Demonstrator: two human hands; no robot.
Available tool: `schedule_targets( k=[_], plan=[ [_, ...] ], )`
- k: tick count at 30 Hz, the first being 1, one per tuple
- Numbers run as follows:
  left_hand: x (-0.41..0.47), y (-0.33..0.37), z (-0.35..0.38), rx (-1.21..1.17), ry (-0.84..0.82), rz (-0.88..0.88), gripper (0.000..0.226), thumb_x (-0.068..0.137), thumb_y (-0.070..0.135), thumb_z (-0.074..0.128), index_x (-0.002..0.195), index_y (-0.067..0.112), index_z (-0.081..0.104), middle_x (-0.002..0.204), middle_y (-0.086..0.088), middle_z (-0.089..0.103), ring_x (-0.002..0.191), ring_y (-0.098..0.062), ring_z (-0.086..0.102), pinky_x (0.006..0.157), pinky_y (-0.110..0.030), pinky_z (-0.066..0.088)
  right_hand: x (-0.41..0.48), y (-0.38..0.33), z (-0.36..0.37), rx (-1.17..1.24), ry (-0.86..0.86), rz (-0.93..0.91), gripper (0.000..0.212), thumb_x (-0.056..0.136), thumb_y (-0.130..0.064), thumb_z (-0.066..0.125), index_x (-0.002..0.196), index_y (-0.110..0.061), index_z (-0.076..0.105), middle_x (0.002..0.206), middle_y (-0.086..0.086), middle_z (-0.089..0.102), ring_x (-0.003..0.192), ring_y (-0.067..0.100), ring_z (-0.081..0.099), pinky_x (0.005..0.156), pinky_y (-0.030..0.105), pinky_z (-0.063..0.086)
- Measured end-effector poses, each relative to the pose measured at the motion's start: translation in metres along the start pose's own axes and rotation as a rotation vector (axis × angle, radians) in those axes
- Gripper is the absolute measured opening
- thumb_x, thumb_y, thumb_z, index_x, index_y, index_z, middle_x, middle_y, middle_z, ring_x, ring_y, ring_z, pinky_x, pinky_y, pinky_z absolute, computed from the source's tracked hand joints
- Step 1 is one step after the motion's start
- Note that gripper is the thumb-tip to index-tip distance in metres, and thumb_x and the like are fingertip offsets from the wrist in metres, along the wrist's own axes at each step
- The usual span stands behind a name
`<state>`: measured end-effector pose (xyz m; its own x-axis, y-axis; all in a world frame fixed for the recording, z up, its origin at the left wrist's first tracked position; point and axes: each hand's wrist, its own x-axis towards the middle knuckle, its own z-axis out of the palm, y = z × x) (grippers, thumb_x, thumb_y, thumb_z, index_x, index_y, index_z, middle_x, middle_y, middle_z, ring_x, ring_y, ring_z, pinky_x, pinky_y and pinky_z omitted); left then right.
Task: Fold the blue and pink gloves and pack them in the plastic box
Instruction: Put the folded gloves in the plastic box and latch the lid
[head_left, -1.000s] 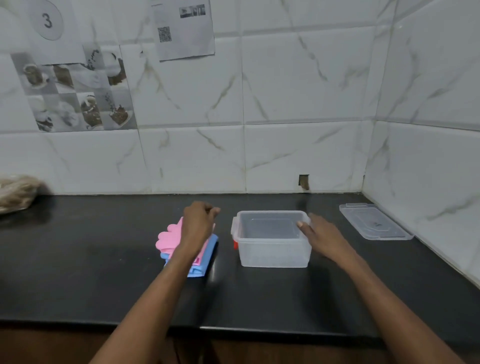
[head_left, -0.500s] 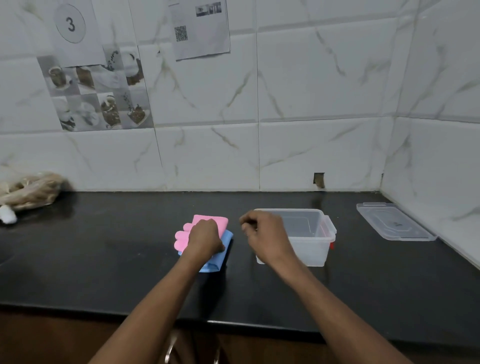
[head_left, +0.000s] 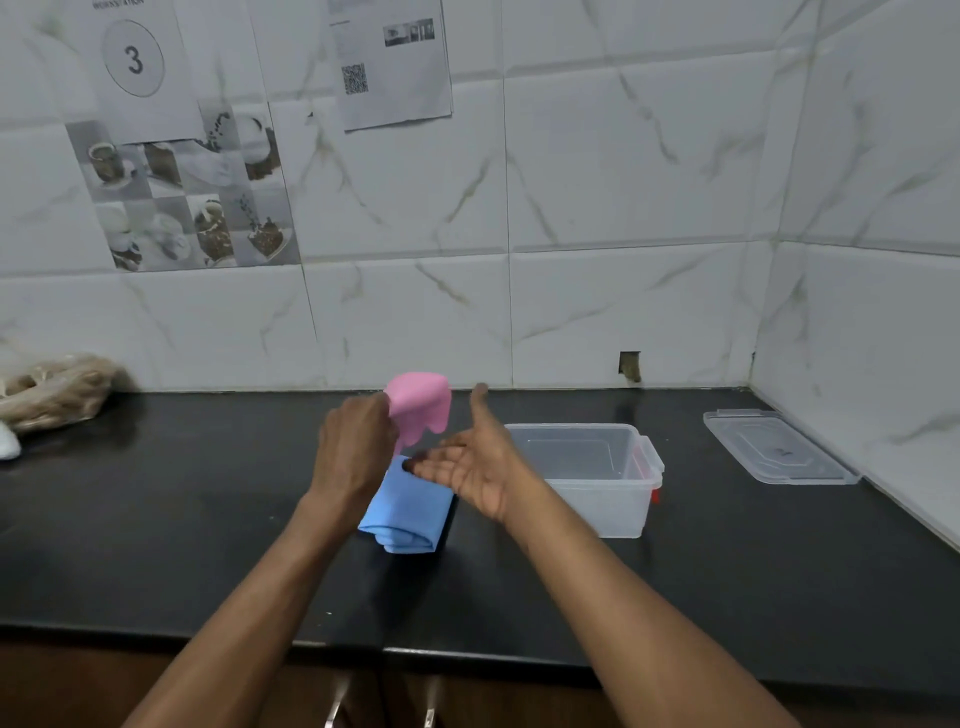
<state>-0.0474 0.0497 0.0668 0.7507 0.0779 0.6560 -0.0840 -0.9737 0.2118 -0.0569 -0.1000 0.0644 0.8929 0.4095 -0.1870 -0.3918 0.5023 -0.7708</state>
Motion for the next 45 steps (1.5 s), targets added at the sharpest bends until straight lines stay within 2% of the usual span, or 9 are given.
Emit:
schedule_targets(
  k=[4,6,10,17,22,26,31,36,45],
  plan=[
    [-0.004,0.018,-0.022,-0.082,0.017,0.345,0.016,0.081,0.014,0.065,0.095,0.007,0.068,0.084,-0.008,0.069,0.072,-0.033,0.060,0.059,-0.037,0.045,0.002,-0.045,-0.005,0.277,-0.080,0.026,0.083,0.083,-0.060,0.063,0.133,0.003,0.045,0.131,0.030,0.055,0.119,0.046,0.056,0.102,0.062,0.042],
    [-0.005,0.028,-0.025,-0.149,-0.004,0.454,0.036,0.080,0.009,0.068,0.115,0.008,0.068,0.098,-0.010,0.072,0.080,-0.034,0.065,0.065,-0.038,0.051,-0.008,-0.068,-0.015,0.192,-0.011,0.020,0.061,0.083,-0.032,0.074,0.127,0.002,0.049,0.123,0.030,0.059,0.112,0.046,0.059,0.094,0.062,0.048],
    [0.006,0.060,-0.014,-0.133,-0.013,0.701,0.041,0.073,0.000,0.073,0.114,0.004,0.069,0.103,-0.012,0.073,0.081,-0.034,0.067,0.063,-0.039,0.055,-0.029,-0.102,-0.044,-0.144,0.163,-0.061,0.038,0.085,0.006,0.059,0.121,-0.002,0.050,0.109,0.027,0.059,0.099,0.041,0.062,0.074,0.055,0.059],
    [0.014,0.113,0.042,-0.133,-0.162,0.911,0.051,0.080,0.005,0.069,0.130,0.008,0.061,0.128,-0.012,0.065,0.107,-0.033,0.066,0.081,-0.039,0.056,-0.042,-0.128,-0.115,-0.409,0.395,-0.097,0.061,0.079,0.011,0.061,0.136,-0.004,0.043,0.128,0.027,0.056,0.113,0.043,0.059,0.094,0.055,0.051],
    [0.011,0.104,0.077,-0.009,-0.434,0.904,0.048,0.097,0.023,0.054,0.145,0.026,0.047,0.139,0.000,0.054,0.118,-0.024,0.056,0.088,-0.035,0.047,-0.027,-0.112,-0.135,-0.698,0.474,0.007,0.065,0.078,0.016,0.065,0.137,0.005,0.042,0.126,0.025,0.059,0.112,0.039,0.061,0.095,0.053,0.052],
    [0.022,0.105,0.078,-0.125,-0.688,0.863,0.047,0.094,0.013,0.054,0.140,0.023,0.053,0.134,-0.003,0.061,0.116,-0.023,0.058,0.099,-0.033,0.045,-0.015,-0.111,-0.131,-1.008,0.508,0.095,0.067,0.076,0.009,0.068,0.138,0.001,0.043,0.128,0.021,0.056,0.111,0.037,0.060,0.089,0.047,0.055],
    [0.029,0.116,0.081,-0.098,-0.904,0.867,0.041,0.093,0.009,0.049,0.128,0.023,0.064,0.114,0.001,0.071,0.084,-0.014,0.057,0.082,-0.028,0.048,-0.005,-0.093,-0.132,-1.327,0.534,0.233,0.053,0.074,-0.005,0.068,0.125,-0.005,0.055,0.112,0.011,0.053,0.086,0.021,0.054,0.071,0.029,0.047],
    [0.036,0.120,0.084,-0.072,-1.078,0.819,0.037,0.095,0.016,0.053,0.127,0.032,0.064,0.114,0.011,0.070,0.096,-0.015,0.065,0.090,-0.035,0.055,-0.003,-0.086,-0.138,-1.433,0.606,0.250,0.034,0.078,-0.010,0.065,0.112,-0.004,0.063,0.085,0.007,0.054,0.071,0.016,0.047,0.065,0.026,0.042],
    [0.045,0.131,0.089,0.161,-1.048,0.599,0.049,0.085,0.014,0.066,0.131,0.023,0.057,0.108,0.000,0.060,0.091,-0.025,0.057,0.079,-0.032,0.052,-0.004,-0.084,-0.139,-1.547,0.638,0.235,0.027,0.088,0.000,0.052,0.112,-0.008,0.060,0.067,0.005,0.043,0.050,0.012,0.034,0.038,0.021,0.028]
  ],
)
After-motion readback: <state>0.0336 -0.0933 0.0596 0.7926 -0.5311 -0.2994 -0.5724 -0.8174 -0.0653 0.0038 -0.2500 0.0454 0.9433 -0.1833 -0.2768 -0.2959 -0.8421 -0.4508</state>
